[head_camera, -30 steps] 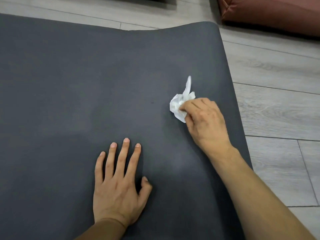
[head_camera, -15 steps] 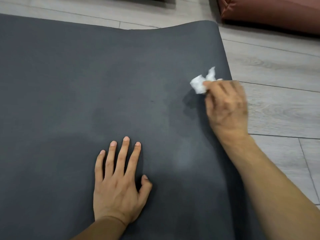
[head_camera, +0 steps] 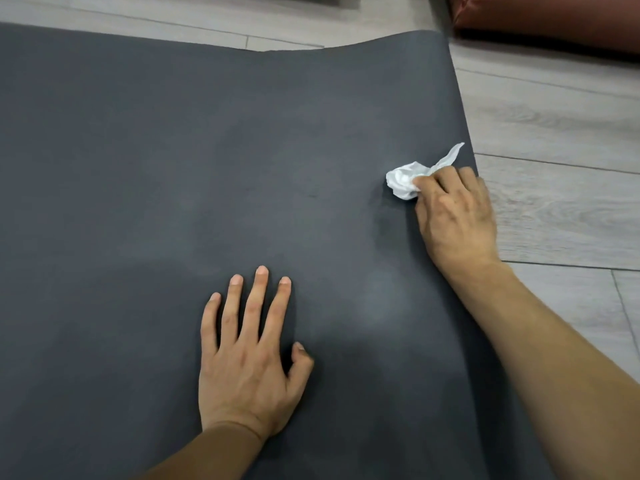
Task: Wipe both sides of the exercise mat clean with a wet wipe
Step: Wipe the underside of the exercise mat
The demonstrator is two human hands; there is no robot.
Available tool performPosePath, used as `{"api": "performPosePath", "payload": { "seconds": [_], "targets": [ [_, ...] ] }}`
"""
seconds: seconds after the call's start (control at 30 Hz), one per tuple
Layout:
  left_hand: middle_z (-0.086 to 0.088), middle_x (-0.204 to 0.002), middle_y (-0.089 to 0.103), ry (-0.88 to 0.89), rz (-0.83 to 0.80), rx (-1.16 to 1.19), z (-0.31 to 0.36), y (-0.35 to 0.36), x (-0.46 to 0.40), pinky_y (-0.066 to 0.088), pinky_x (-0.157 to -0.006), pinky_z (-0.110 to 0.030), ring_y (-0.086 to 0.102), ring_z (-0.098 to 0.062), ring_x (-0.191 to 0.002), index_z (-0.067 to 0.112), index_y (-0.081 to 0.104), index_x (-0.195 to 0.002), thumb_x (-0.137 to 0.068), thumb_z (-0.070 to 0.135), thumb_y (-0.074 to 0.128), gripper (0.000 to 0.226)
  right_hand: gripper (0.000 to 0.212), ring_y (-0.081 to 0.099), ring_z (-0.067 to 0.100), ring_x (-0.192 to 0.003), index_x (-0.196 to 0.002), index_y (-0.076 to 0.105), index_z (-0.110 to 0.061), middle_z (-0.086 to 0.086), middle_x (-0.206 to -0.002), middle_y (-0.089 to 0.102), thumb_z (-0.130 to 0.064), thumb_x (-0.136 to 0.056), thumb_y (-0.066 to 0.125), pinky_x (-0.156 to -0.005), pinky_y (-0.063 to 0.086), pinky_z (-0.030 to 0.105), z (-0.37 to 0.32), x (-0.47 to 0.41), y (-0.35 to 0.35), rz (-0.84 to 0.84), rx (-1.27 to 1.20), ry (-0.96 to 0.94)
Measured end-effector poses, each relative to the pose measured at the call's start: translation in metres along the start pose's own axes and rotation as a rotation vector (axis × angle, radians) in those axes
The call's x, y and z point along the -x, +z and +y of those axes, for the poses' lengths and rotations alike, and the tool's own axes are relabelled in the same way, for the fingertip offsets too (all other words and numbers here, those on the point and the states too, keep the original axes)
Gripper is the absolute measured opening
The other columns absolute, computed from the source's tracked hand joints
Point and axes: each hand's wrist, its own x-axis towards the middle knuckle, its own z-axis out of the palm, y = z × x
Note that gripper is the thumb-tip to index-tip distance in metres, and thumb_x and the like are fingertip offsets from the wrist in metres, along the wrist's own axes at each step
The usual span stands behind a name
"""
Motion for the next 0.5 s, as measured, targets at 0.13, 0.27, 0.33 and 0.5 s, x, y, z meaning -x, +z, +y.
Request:
{"api": "performPosePath", "payload": {
  "seconds": [0.13, 0.27, 0.33, 0.5],
  "targets": [
    [-0.009, -0.166, 0.033, -0.003, 0.002, 0.004, 0.000, 0.000, 0.000, 0.022, -0.123, -0.059, 0.028, -0.037, -0.154, 0.018, 0.043, -0.156, -0.084, 0.046, 0.044, 0.078, 0.030, 0.053, 0.033, -0.083, -0.111, 0.062, -0.012, 0.008, -0.104, 0.063, 0.001, -0.086, 0.053, -0.070, 0.049, 0.043, -0.003, 0.013, 0.006, -0.025, -0.125, 0.006],
    [-0.008, -0.166, 0.033, -0.005, -0.003, 0.005, 0.000, 0.000, 0.000, 0.023, -0.123, -0.059, 0.028, -0.037, -0.154, 0.019, 0.043, -0.156, -0.084, 0.046, 0.044, 0.078, 0.042, 0.056, 0.034, -0.086, -0.118, 0.064, -0.015, 0.005, -0.114, 0.065, 0.004, -0.082, 0.058, -0.072, 0.051, 0.041, -0.002, 0.014, 0.007, -0.059, -0.228, 0.010],
    [-0.008, -0.166, 0.032, -0.005, -0.010, 0.011, 0.001, -0.001, -0.001, 0.023, -0.123, -0.059, 0.028, -0.037, -0.154, 0.019, 0.043, -0.156, -0.084, 0.047, 0.044, 0.078, 0.039, 0.057, 0.036, -0.086, -0.113, 0.067, -0.013, 0.008, -0.108, 0.066, 0.006, -0.081, 0.058, -0.073, 0.053, 0.043, 0.000, 0.011, 0.009, -0.029, -0.242, 0.065],
    [-0.009, -0.166, 0.033, -0.005, -0.001, 0.011, 0.001, 0.000, -0.001, 0.022, -0.123, -0.059, 0.029, -0.037, -0.153, 0.018, 0.044, -0.156, -0.083, 0.046, 0.044, 0.079, 0.025, 0.062, 0.034, -0.084, -0.092, 0.074, -0.011, 0.010, -0.092, 0.068, 0.003, -0.076, 0.061, -0.079, 0.048, 0.038, -0.094, -0.003, 0.014, 0.200, -0.468, 0.185]
  ]
}}
